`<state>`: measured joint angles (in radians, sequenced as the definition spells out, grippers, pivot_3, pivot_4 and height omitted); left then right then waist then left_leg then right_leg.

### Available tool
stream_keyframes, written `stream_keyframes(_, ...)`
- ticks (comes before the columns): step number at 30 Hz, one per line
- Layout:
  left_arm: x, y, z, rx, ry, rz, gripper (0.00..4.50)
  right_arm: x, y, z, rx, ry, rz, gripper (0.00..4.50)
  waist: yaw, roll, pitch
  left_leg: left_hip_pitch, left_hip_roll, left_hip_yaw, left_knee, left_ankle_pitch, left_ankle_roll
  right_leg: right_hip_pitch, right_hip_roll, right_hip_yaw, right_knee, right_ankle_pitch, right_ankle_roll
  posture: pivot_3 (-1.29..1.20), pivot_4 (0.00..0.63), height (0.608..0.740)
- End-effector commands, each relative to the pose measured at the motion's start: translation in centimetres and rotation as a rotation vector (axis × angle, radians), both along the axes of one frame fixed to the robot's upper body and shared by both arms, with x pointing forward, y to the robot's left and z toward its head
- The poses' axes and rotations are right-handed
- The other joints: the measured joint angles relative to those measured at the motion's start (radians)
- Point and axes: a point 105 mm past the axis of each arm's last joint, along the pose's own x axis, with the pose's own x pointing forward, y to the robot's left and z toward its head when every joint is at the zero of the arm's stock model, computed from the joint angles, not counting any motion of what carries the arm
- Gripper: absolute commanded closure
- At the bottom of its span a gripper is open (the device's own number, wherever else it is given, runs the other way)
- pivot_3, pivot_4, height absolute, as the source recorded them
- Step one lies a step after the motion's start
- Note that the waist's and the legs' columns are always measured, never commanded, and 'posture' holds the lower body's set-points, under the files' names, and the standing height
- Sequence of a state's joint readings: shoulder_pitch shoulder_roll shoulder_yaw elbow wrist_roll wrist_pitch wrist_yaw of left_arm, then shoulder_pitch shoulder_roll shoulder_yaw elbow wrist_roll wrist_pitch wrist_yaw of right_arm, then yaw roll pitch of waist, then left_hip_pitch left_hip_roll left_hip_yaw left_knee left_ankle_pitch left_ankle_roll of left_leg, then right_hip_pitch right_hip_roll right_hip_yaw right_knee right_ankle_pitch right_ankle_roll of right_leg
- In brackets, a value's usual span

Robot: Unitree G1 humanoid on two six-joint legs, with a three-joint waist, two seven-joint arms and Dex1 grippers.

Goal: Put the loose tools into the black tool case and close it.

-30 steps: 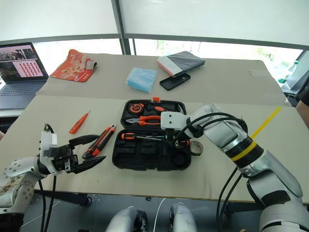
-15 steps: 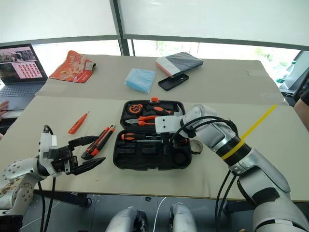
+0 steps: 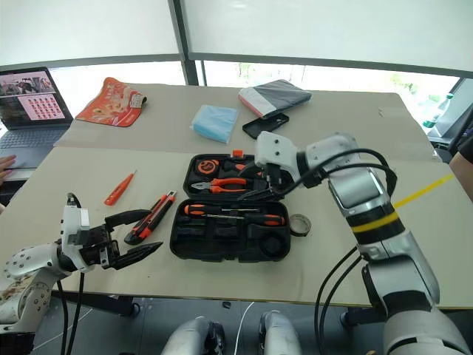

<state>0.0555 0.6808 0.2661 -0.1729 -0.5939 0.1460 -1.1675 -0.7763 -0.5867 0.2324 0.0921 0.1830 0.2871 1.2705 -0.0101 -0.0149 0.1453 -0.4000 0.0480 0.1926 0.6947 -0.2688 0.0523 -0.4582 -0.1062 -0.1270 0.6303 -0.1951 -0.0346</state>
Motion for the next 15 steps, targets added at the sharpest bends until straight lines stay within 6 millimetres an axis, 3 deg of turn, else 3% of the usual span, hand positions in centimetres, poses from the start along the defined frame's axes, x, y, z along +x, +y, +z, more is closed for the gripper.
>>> stream_keyframes(1, -0.1, -0.1, 0.8, 0.002, -0.059, 0.003, 0.00, -0.4, -0.3, -1.2, 0.092, -0.034, -0.019, 2.93, -0.002, 0.000, 0.000, 0.000, 0.000, 0.000, 0.000, 0.000, 0.000, 0.000, 0.000, 0.000, 0.000, 0.000, 0.000, 0.00, 0.150, 0.740)
stream_keyframes(6, 0.1, -0.3, 0.5, -0.018, -0.059, 0.040, 0.00, -1.1, -0.5, -6.1, 0.065, 0.070, -0.052, 4.46, -0.008, 0.000, 0.000, 0.000, 0.000, 0.001, 0.000, 0.000, 0.000, -0.001, 0.000, 0.001, 0.001, 0.000, 0.000, 0.00, 0.150, 0.740)
stream_keyframes(15, 0.1, 0.7, -0.1, 0.013, -0.045, 0.056, 0.00, 0.5, 1.0, -9.0, 0.046, 0.086, -0.121, 4.46, -0.012, 0.000, 0.000, 0.003, 0.001, 0.001, -0.001, 0.001, -0.002, 0.000, 0.002, 0.002, 0.002, 0.000, 0.000, 0.00, 0.150, 0.740)
